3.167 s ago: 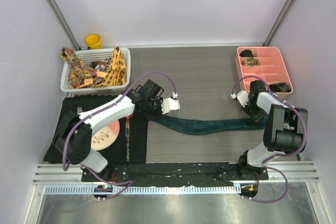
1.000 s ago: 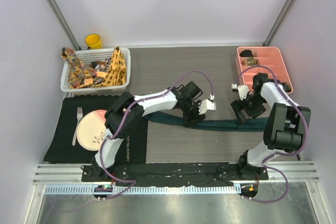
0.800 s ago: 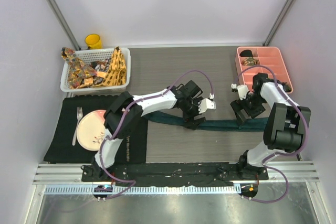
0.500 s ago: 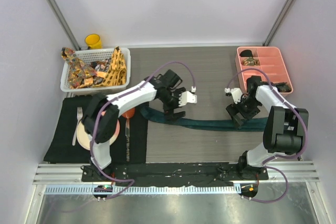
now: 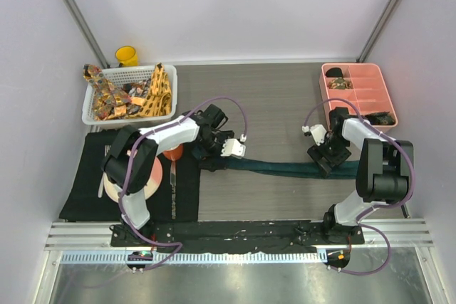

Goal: Roll the ties
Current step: Flatten out the tie at the center of the board.

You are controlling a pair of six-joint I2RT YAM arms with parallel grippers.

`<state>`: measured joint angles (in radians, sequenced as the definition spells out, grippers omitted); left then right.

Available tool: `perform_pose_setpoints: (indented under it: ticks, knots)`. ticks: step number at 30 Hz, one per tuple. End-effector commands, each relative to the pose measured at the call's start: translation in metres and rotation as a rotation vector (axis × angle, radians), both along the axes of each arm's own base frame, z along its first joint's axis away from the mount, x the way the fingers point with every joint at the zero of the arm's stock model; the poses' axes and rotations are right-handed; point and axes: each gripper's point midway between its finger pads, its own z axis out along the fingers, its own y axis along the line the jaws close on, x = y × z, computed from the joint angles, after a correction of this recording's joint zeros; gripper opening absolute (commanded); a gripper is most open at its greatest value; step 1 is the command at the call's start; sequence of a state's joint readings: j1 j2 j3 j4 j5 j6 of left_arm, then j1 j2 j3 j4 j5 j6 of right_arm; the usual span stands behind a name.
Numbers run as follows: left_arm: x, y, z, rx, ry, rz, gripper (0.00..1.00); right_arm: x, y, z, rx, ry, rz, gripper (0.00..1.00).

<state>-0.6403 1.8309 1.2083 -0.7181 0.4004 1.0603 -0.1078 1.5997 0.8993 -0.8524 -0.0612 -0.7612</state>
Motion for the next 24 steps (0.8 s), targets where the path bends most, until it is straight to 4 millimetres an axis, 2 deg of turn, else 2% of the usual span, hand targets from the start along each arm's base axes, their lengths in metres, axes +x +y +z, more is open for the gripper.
perform_pose_setpoints:
  ticks: [1,2,3,5,6,9,13,16,17,18,20,23,24]
  knots:
    - [0.006,-0.004,-0.008,-0.027,-0.043,-0.050,0.97,0.006,-0.006,-0.008,-0.027,-0.009,0.015,0.71]
    - [0.005,-0.003,-0.009,-0.022,-0.035,-0.050,0.93,0.006,-0.008,-0.008,-0.035,-0.008,0.019,0.70]
    - [0.005,-0.003,-0.009,-0.018,-0.032,-0.050,0.83,0.005,-0.009,-0.007,-0.040,-0.008,0.022,0.70]
    - [0.002,-0.001,-0.008,-0.008,-0.008,-0.041,0.71,0.003,-0.011,-0.007,-0.047,-0.004,0.025,0.69]
    - [0.001,-0.003,-0.004,-0.014,-0.001,-0.039,0.57,0.002,-0.012,-0.007,-0.055,-0.003,0.034,0.68]
    - [-0.006,-0.005,0.004,-0.031,0.043,-0.006,0.38,-0.001,-0.017,-0.008,-0.058,0.000,0.037,0.66]
    - [-0.021,-0.006,0.011,-0.036,0.130,0.042,0.30,-0.005,-0.035,-0.007,-0.107,0.012,0.029,0.63]
    - [-0.028,-0.006,0.011,-0.034,0.172,0.073,0.31,-0.006,-0.045,-0.008,-0.114,0.018,0.012,0.63]
    - [-0.030,-0.005,0.011,-0.029,0.186,0.095,0.44,-0.006,-0.047,-0.008,-0.114,0.019,0.006,0.63]
    - [-0.029,-0.006,0.011,-0.035,0.181,0.114,0.53,-0.005,-0.049,-0.008,-0.115,0.020,0.000,0.63]
    - [-0.029,-0.007,0.012,-0.037,0.193,0.171,0.63,-0.004,-0.051,-0.009,-0.116,0.022,-0.011,0.63]
    - [-0.020,-0.014,0.021,-0.083,0.163,0.261,0.73,-0.002,-0.058,-0.012,-0.127,0.022,-0.022,0.62]
    - [-0.014,-0.019,0.029,-0.120,0.146,0.321,0.74,-0.003,-0.060,-0.013,-0.128,0.025,-0.022,0.62]
